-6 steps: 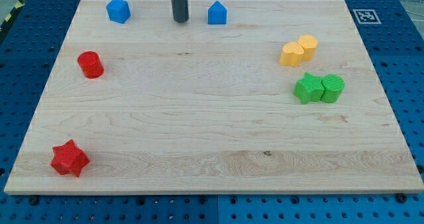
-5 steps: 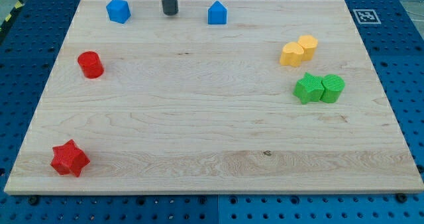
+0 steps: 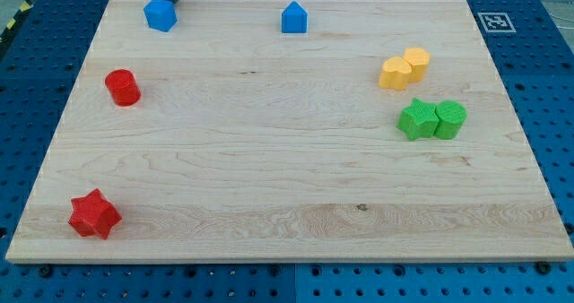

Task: Move blue cube away from the top left of the board

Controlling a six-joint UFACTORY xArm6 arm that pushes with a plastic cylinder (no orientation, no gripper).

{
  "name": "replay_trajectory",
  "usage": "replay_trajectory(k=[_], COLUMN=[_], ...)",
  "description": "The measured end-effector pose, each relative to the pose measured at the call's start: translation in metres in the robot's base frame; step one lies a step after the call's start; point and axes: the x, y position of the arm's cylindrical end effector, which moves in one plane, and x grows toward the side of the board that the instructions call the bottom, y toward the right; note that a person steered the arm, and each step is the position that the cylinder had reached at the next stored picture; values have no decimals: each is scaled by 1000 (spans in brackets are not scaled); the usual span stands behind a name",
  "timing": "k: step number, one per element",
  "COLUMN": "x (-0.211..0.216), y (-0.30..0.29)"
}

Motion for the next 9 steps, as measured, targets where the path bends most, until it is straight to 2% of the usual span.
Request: replay_trajectory(k=[1, 2, 4, 7, 9], x=[2, 23, 32, 67, 84], y=[-21, -14, -7, 48, 64])
